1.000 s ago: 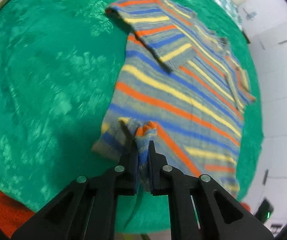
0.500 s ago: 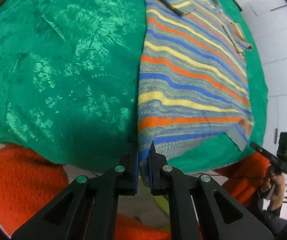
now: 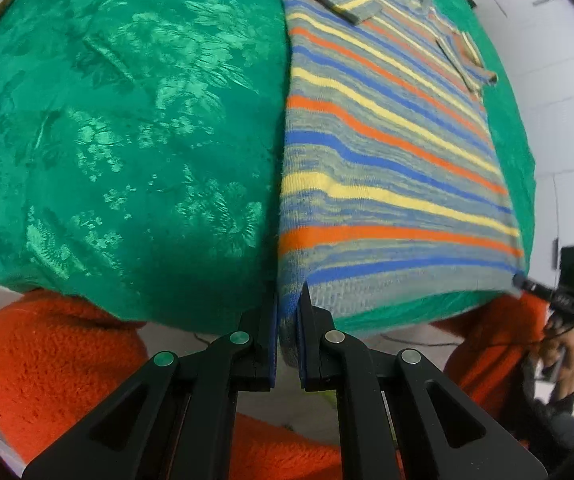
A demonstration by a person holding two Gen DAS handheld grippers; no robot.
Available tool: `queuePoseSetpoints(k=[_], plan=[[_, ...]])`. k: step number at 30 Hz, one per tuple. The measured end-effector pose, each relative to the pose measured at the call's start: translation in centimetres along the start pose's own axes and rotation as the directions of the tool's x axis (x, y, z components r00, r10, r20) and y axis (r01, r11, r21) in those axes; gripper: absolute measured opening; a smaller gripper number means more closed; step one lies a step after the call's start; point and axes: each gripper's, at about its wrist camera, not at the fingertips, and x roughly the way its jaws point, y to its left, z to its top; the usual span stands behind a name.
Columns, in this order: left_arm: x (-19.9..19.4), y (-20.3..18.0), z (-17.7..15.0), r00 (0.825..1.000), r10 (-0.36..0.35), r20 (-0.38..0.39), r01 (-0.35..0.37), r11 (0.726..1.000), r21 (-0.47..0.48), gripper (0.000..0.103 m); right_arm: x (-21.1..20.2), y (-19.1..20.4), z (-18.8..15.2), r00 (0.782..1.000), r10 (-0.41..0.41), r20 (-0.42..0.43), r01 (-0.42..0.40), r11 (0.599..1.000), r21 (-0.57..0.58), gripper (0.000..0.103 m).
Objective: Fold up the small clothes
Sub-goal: 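Grasp the hem with the left tool while the right tool holds and pulls it flat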
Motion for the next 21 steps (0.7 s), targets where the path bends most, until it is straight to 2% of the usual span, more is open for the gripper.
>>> queuePoseSetpoints(k=[2, 5, 7, 14, 17, 21], plan=[[1.3, -0.5, 0.4, 0.999, 0.041, -0.029, -0.040, 0.999, 0.021, 0.006, 0.7, -0.4, 0.6, 0.995, -0.101, -0.023, 0.100, 0.995, -0.013, 0.005], [3.7, -0.8, 0.6, 0.990, 0.127, -0.065, -0.126, 0.992, 0.031, 0.005, 3.6, -0.8, 1.0, 0.982, -0.170, -0.083, 0.169, 0.985, -0.017, 0.005], [4.6, -0.4, 0.5, 0.984, 0.161, -0.072, -0.161, 0.987, 0.008, 0.005, 4.7, -0.4, 0.8, 0.975, -0.201, -0.093, 0.198, 0.980, -0.034, 0.005], [3.6, 0.6, 0.0, 0.982, 0.182, -0.046, -0.184, 0.982, -0.042, 0.004, 3.8, 1.1, 0.1, 0.972, -0.225, -0.069, 0.222, 0.974, -0.047, 0.005], [5.0, 0.5, 0.0, 0.973, 0.221, -0.067, -0.223, 0.975, -0.023, 0.003, 4.6, 0.2, 0.0, 0.968, -0.236, -0.083, 0.233, 0.972, -0.041, 0.005], [6.1, -0.1, 0.2, 0.963, 0.264, -0.060, -0.265, 0.964, -0.011, 0.003, 5.5, -0.7, 0.1, 0.970, -0.230, -0.083, 0.230, 0.973, -0.007, 0.004]])
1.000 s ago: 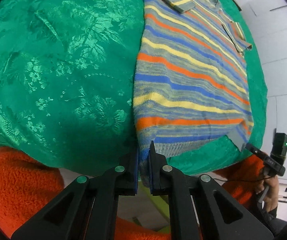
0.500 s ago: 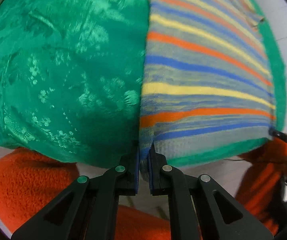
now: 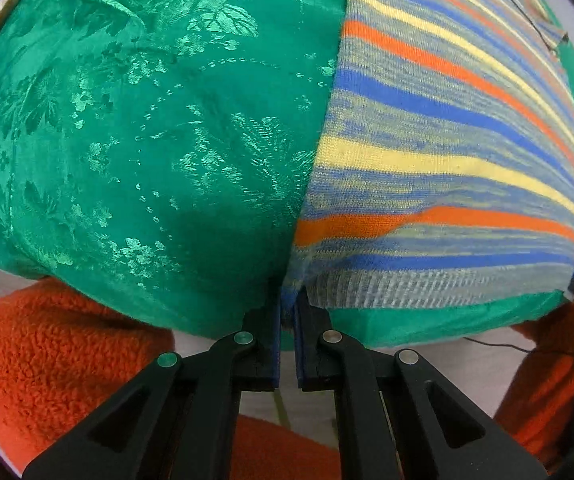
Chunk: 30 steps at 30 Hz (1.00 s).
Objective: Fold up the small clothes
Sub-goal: 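Grasp the hem with the left tool while the right tool holds and pulls it flat, then open both tools and release the flattened hem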
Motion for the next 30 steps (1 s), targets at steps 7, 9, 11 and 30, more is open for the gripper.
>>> queuePoseSetpoints(k=[7, 9, 11, 30], plan=[[0.2, -0.6, -1.2, 0.998, 0.042, 0.044, -0.041, 0.999, -0.024, 0.014, -0.3, -0.4, -0.3, 1.000, 0.015, 0.020, -0.016, 0.999, 0.035, 0.005], [-0.1, -0.6, -1.8, 0.995, 0.095, 0.042, -0.094, 0.995, -0.024, 0.047, -0.7, -0.4, -0.7, 1.000, 0.012, 0.004, -0.012, 0.998, 0.058, 0.017], [-1.4, -0.5, -2.7, 0.986, 0.151, 0.071, -0.149, 0.989, -0.023, 0.073, -1.9, -0.2, -1.3, 1.000, -0.022, -0.003, 0.022, 0.999, 0.041, 0.052], [-11.3, 1.4, -2.8, 0.898, 0.131, 0.421, -0.018, 0.965, -0.260, 0.088, -3.0, 16.0, 22.6, 0.877, -0.235, 0.420, 0.473, 0.582, -0.661, 0.066]])
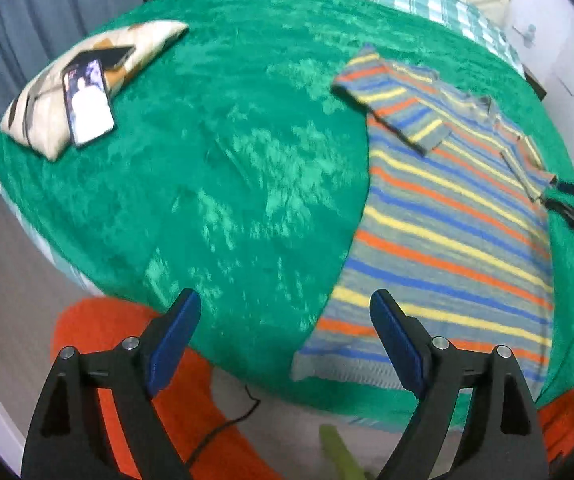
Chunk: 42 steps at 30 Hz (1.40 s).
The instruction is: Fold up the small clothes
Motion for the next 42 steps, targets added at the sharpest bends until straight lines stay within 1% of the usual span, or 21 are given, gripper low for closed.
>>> queuePoseSetpoints(k=[2, 4, 6, 7, 10, 11, 13, 14, 16, 17, 18, 21, 23, 26, 28, 31, 33, 34, 36, 39, 42], plan=[[0.3, 0.2, -0.6, 1.000, 0.019, -0.020, -0.019, 1.000, 0.001, 0.088, 3.4, -0.4, 1.2, 0.999, -0.043, 0.005, 0.043, 0.999, 0.023, 0.062], [1.1, 0.8, -1.3, 0.998, 0.043, -0.044, -0.043, 0.999, 0.001, 0.088, 6.2, -1.9, 1.8, 0.998, -0.056, 0.004, 0.055, 0.992, 0.115, 0.061], [1.6, 1.3, -1.7, 0.996, 0.061, -0.071, -0.062, 0.998, -0.011, 0.088, 7.1, -4.9, 1.1, 0.999, 0.023, 0.028, -0.030, 0.953, 0.301, 0.028], [1.7, 1.6, -1.7, 0.995, 0.064, -0.078, -0.066, 0.998, -0.018, 0.088, 6.5, -6.3, 0.6, 0.999, 0.019, 0.046, -0.034, 0.931, 0.362, 0.004], [1.6, 2.0, -1.5, 0.996, 0.053, -0.065, -0.055, 0.998, -0.035, 0.088, 2.4, -12.4, -3.1, 0.987, -0.014, 0.160, -0.077, 0.834, 0.546, 0.004], [1.4, 1.9, -1.4, 0.997, 0.047, -0.057, -0.049, 0.998, -0.034, 0.088, 0.8, -14.7, -5.1, 0.981, -0.039, 0.189, -0.087, 0.786, 0.612, 0.004], [1.3, 1.5, -1.2, 0.998, 0.038, -0.043, -0.040, 0.999, -0.031, 0.088, -2.2, -19.8, -10.4, 0.971, -0.087, 0.221, -0.112, 0.654, 0.748, 0.004], [1.3, 1.3, -1.2, 0.999, 0.033, -0.039, -0.034, 0.999, -0.028, 0.088, -3.4, -22.3, -13.7, 0.968, -0.114, 0.222, -0.118, 0.575, 0.810, 0.004], [1.3, 0.6, -1.0, 0.999, 0.016, -0.040, -0.017, 1.000, -0.022, 0.088, -4.7, -25.1, -19.1, 0.971, -0.152, 0.186, -0.092, 0.480, 0.872, 0.004], [1.4, 0.2, -1.0, 0.999, 0.005, -0.047, -0.006, 1.000, -0.017, 0.088, -5.0, -25.6, -20.4, 0.972, -0.162, 0.169, -0.078, 0.456, 0.886, 0.004], [1.6, -0.3, -1.0, 0.998, -0.005, -0.057, 0.005, 1.000, -0.010, 0.088, -5.0, -26.3, -22.6, 0.973, -0.163, 0.160, -0.080, 0.412, 0.907, 0.004], [1.7, -1.8, -1.1, 0.997, -0.015, -0.075, 0.017, 1.000, 0.018, 0.088, -3.9, -27.0, -26.3, 0.970, -0.111, 0.215, -0.175, 0.296, 0.939, 0.004], [1.2, -2.6, -1.2, 0.998, -0.013, -0.067, 0.015, 0.999, 0.040, 0.088, -3.1, -27.0, -27.2, 0.966, -0.087, 0.244, -0.212, 0.279, 0.937, 0.004], [0.6, -3.4, -1.4, 0.998, -0.007, -0.060, 0.011, 0.998, 0.061, 0.088, -1.4, -26.2, -26.5, 0.956, -0.042, 0.292, -0.270, 0.275, 0.923, 0.006], [0.4, -3.5, -1.5, 0.998, -0.003, -0.059, 0.006, 0.998, 0.063, 0.088, -0.4, -26.4, -26.7, 0.950, -0.026, 0.310, -0.296, 0.233, 0.926, 0.010], [0.4, -3.3, -1.8, 0.998, 0.001, -0.063, 0.003, 0.998, 0.057, 0.088, -0.1, -25.3, -27.8, 0.951, -0.023, 0.307, -0.297, 0.203, 0.933, 0.033], [0.7, -3.3, -1.9, 0.997, 0.005, -0.074, -0.001, 0.998, 0.056, 0.088, 0.0, -25.0, -28.1, 0.961, -0.036, 0.274, -0.259, 0.225, 0.939, 0.026], [0.8, -3.3, -2.0, 0.997, 0.007, -0.080, -0.003, 0.998, 0.058, 0.088, -0.3, -25.0, -28.2, 0.970, -0.055, 0.235, -0.216, 0.238, 0.947, 0.003], [1.0, -3.4, -2.1, 0.996, 0.012, -0.088, -0.007, 0.998, 0.064, 0.088, -0.6, -25.1, -28.6, 0.972, -0.075, 0.224, -0.202, 0.228, 0.952, 0.003], [1.3, -3.6, -2.4, 0.996, 0.030, -0.090, -0.022, 0.996, 0.082, 0.088, -0.4, -25.3, -29.7, 0.983, -0.096, 0.160, -0.136, 0.217, 0.967, 0.002], [1.7, -3.6, -2.5, 0.994, 0.044, -0.099, -0.035, 0.995, 0.089, 0.088, -0.1, -25.1, -29.6, 0.988, -0.111, 0.108, -0.078, 0.250, 0.965, 0.002]])
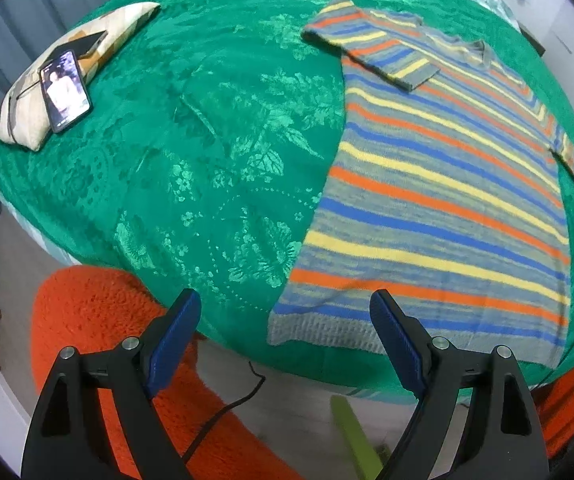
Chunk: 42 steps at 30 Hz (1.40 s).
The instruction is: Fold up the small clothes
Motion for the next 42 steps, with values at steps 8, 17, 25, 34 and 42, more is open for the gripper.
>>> queuePoseSetpoints(k=[8, 17, 25, 34, 42], plan=[[0.4, 0.9, -0.1, 0.999, 0.039, -0.015, -0.039, 0.999, 0.014, 0.088, 0.0, 1.3, -1.4, 0.993, -0.084, 0.087, 0.099, 0.978, -0.182, 0.001], [-6.7, -1.9, 9.6, 0.961, -0.080, 0.263, 0.028, 0.981, 0.193, 0.094, -5.2, -0.4, -3.0, 0.971, -0.143, 0.191, 0.174, 0.972, -0.158, 0.081], [2.2, -14.7, 16.6, 0.960, -0.153, 0.233, -0.009, 0.819, 0.574, 0.097, -12.6, -0.1, -8.6, 0.981, 0.016, 0.191, 0.011, 0.991, -0.137, 0.081], [11.6, -14.3, 19.9, 0.994, -0.093, 0.054, 0.058, 0.888, 0.457, 0.002, -12.7, 3.2, -17.4, 0.981, 0.128, 0.143, -0.098, 0.975, -0.198, 0.081], [4.7, 5.6, 25.7, 0.959, -0.145, 0.242, 0.195, 0.960, -0.200, 0.003, -11.2, 4.9, -17.7, 0.983, 0.142, 0.120, -0.104, 0.954, -0.282, 0.081]])
